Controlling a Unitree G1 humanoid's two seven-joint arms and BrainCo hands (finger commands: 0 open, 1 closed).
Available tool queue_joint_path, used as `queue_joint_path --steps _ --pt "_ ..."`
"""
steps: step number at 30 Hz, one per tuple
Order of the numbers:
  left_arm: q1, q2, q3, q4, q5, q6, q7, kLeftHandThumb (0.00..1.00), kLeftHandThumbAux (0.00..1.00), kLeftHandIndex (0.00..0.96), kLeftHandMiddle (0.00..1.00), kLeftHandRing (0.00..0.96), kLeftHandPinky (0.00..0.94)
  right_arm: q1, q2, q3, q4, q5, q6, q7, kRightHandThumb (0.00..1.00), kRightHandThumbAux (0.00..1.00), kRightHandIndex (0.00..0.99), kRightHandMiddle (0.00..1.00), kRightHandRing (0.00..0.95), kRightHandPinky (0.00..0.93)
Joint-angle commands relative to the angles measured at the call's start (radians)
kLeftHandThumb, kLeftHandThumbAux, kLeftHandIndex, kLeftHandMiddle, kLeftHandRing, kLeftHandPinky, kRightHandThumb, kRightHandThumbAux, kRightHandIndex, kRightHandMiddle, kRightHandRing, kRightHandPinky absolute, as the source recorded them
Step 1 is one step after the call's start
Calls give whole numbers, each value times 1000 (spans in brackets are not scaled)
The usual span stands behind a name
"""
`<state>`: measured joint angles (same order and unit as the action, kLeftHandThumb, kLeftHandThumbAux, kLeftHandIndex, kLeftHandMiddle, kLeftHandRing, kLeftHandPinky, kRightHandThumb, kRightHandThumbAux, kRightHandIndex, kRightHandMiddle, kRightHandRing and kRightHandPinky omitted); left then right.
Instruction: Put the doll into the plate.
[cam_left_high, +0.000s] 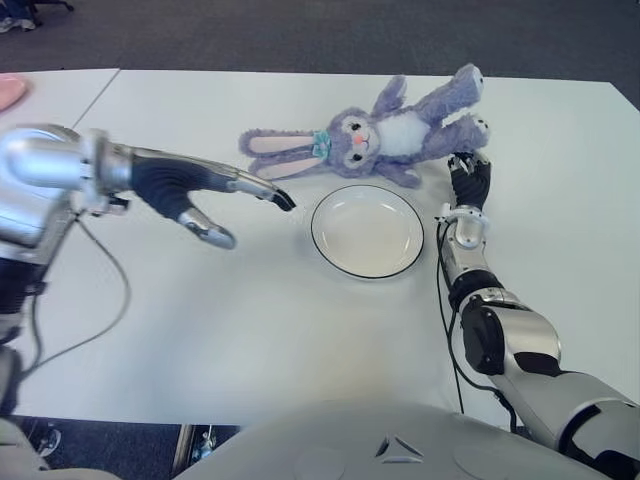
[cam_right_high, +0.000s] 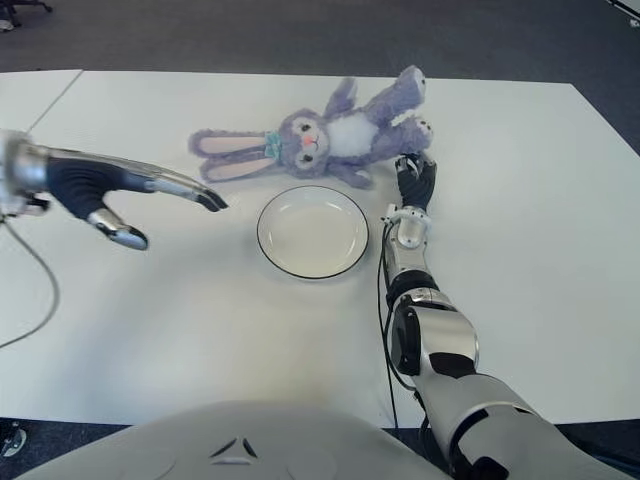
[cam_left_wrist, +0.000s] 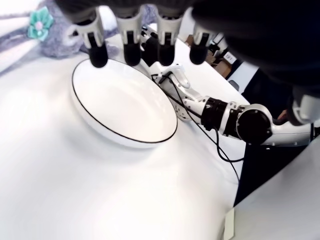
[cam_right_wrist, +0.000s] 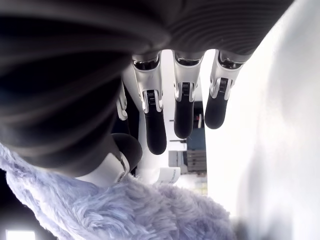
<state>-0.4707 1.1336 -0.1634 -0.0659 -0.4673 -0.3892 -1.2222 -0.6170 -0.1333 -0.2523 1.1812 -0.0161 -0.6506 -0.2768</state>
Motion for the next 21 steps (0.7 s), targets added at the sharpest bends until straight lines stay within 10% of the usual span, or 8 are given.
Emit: queue_joint_path --steps 1,7,10,16,21 --pt "-35 -65 11 -33 -19 -37 -100 338 327 0 0 0 0 290 95 37 157 -46 10 -10 719 722 425 274 185 211" --pt "-9 -130 29 -19 4 -135 -75 363 333 0 0 0 0 291 94 43 157 -48 4 -12 719 722 425 273 187 215" --pt "-92 -131 18 -56 7 -32 -53 348 325 0 0 0 0 290 94 45 157 -47 4 -12 719 722 425 274 189 220" --pt "-209 -289 48 227 32 -248 -69 299 345 0 0 0 0 284 94 56 160 -56 22 -21 719 722 425 276 192 223" --pt "-232 -312 51 281 32 -289 -91 284 354 0 0 0 0 283 92 65 162 -62 32 -29 719 723 426 279 190 216"
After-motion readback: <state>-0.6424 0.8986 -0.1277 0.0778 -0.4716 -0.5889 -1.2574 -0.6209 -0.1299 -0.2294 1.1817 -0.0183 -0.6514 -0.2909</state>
